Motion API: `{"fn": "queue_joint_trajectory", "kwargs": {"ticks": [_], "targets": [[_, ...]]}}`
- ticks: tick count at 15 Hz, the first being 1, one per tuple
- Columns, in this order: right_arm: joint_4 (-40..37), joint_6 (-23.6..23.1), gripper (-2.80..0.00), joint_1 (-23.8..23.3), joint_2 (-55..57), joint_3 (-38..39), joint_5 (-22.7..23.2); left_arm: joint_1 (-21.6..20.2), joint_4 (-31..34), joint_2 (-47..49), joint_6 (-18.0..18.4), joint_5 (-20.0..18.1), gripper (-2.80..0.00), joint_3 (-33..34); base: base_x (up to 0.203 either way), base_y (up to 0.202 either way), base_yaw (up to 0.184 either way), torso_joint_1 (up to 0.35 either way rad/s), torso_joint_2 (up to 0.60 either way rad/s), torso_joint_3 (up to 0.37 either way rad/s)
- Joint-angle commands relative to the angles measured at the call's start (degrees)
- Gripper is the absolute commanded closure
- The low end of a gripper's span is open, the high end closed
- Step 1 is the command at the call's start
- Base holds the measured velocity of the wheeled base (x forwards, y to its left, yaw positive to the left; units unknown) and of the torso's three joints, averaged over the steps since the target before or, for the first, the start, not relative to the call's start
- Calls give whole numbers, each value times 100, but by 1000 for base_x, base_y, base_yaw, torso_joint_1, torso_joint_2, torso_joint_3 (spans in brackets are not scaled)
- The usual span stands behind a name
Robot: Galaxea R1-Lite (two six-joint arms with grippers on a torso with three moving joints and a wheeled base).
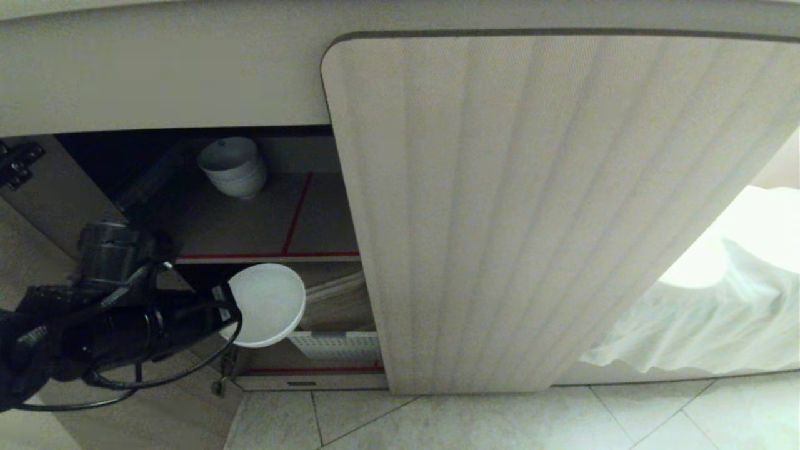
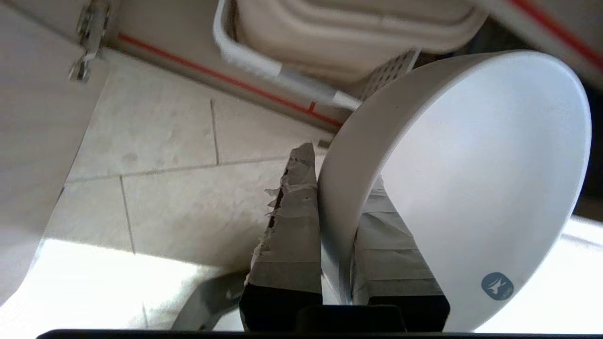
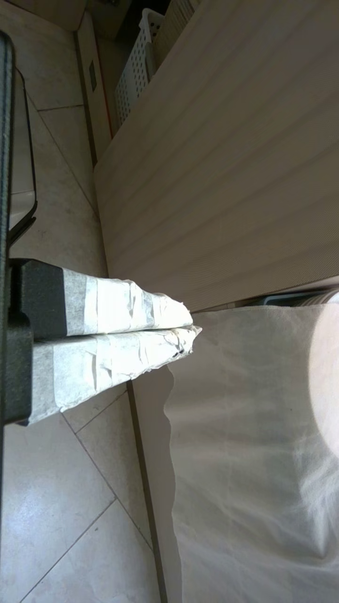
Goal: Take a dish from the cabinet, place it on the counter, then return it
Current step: Place it on the table
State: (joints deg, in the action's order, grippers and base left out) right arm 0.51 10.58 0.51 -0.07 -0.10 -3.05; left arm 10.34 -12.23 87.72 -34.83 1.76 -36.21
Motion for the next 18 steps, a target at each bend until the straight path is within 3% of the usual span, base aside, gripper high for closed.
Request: {"fn": "queue_joint_trajectory", "kwargs": {"ticks": [1, 10, 18], "targets": [[2, 5, 0, 2, 7, 1, -2, 9, -8, -296, -5, 3, 0, 283, 0, 0, 0, 0, 0, 0], [2, 5, 0, 2, 7, 1, -2, 263, 72, -1369, 274, -44, 0, 1294, 0, 0, 0, 0, 0, 0], [2, 5, 0, 2, 7, 1, -2, 630, 1438, -2396, 253, -268, 0, 1502, 0, 0, 0, 0, 0, 0]]}}
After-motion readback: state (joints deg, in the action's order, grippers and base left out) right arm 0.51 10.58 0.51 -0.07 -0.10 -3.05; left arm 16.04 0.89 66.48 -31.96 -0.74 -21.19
